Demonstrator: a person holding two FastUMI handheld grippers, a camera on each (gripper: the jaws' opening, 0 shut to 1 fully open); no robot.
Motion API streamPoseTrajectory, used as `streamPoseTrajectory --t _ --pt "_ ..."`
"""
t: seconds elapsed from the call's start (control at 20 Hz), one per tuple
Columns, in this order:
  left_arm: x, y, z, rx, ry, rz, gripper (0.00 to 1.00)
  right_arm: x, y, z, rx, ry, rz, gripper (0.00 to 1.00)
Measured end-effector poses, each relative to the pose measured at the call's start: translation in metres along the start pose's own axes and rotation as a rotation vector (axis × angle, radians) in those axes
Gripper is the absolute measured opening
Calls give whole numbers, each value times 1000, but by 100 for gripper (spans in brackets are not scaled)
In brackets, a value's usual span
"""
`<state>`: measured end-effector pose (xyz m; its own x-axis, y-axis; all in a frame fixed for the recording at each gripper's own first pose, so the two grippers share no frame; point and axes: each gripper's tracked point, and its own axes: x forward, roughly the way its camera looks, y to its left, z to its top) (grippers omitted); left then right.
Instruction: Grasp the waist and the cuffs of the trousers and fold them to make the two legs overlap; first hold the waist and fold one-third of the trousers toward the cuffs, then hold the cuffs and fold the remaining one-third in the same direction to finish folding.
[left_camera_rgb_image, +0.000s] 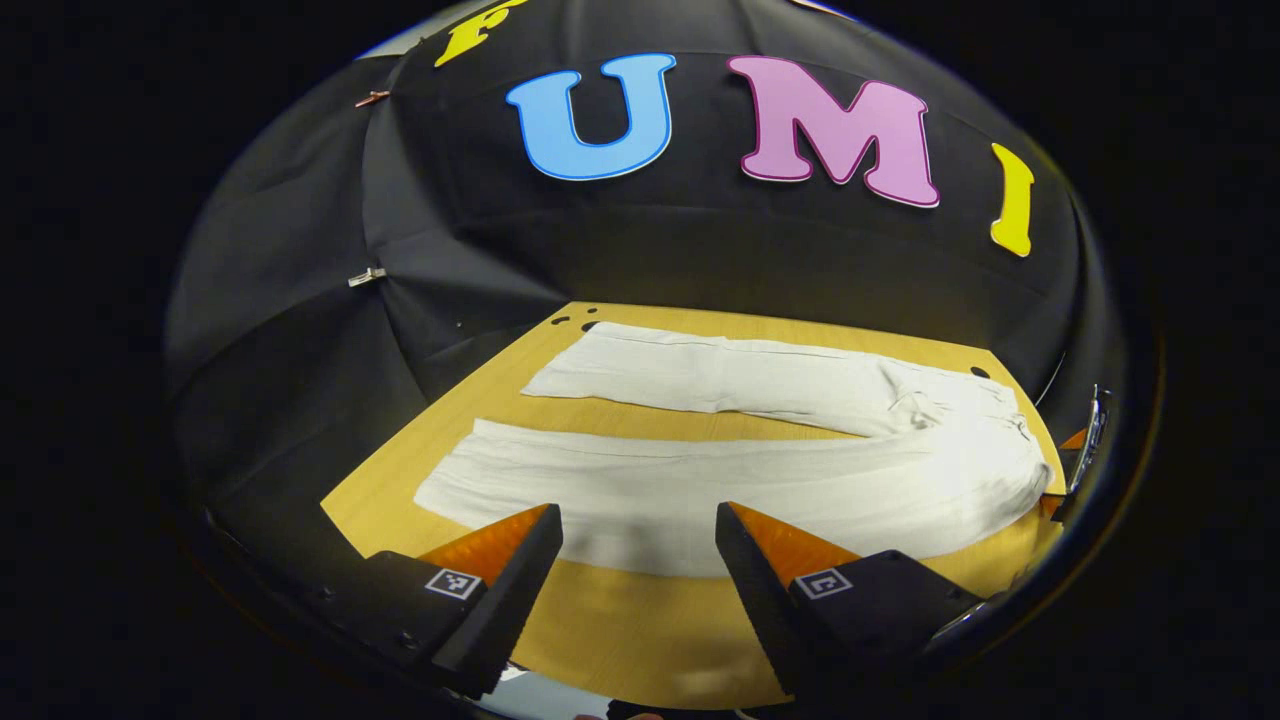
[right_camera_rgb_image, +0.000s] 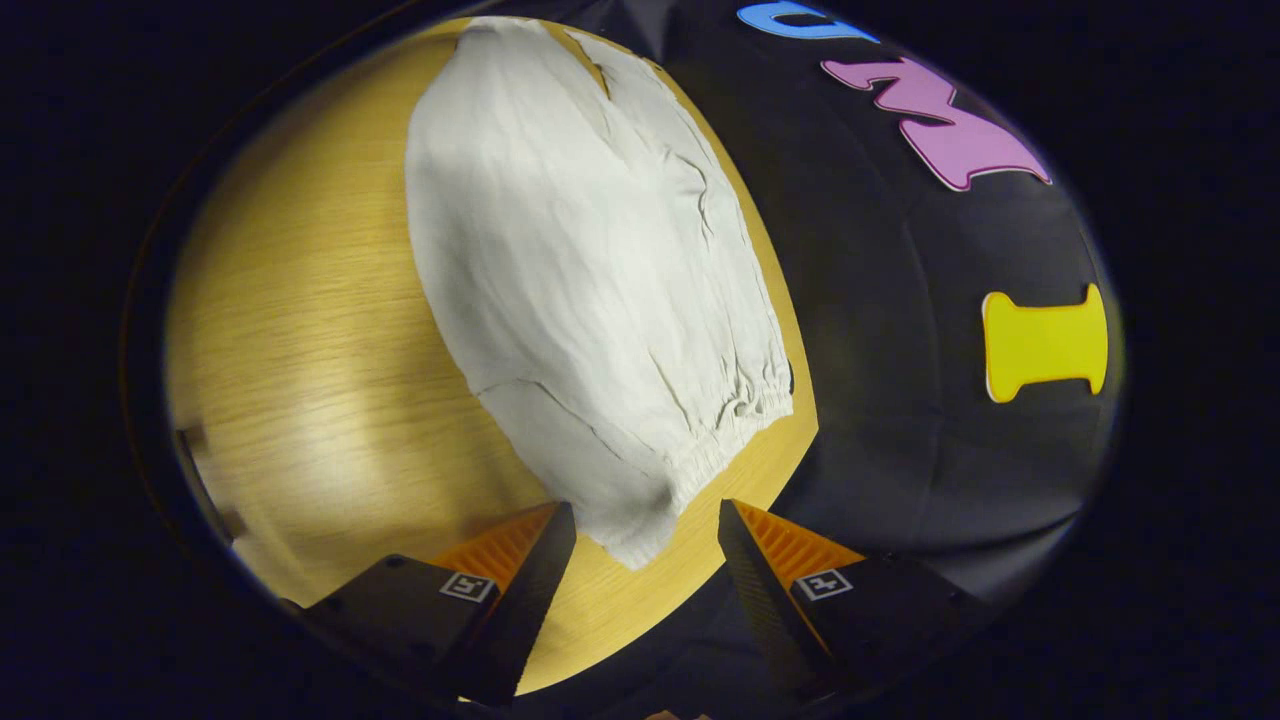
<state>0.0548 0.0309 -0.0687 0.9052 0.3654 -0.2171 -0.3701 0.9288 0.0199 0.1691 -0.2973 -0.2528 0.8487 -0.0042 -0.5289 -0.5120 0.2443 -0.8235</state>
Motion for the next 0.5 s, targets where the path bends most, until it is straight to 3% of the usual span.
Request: streamPoseTrajectory --t 0.2,0.25,0.5 --pt "-5 9 -14 51 26 3 97 12 0 8 -87 32 -59 90" --pt "-6 11 -17 57 33 4 98 14 1 7 -98 41 -65 78" --pt "0 29 -39 107 72 19 98 19 10 5 -117 56 -25 41"
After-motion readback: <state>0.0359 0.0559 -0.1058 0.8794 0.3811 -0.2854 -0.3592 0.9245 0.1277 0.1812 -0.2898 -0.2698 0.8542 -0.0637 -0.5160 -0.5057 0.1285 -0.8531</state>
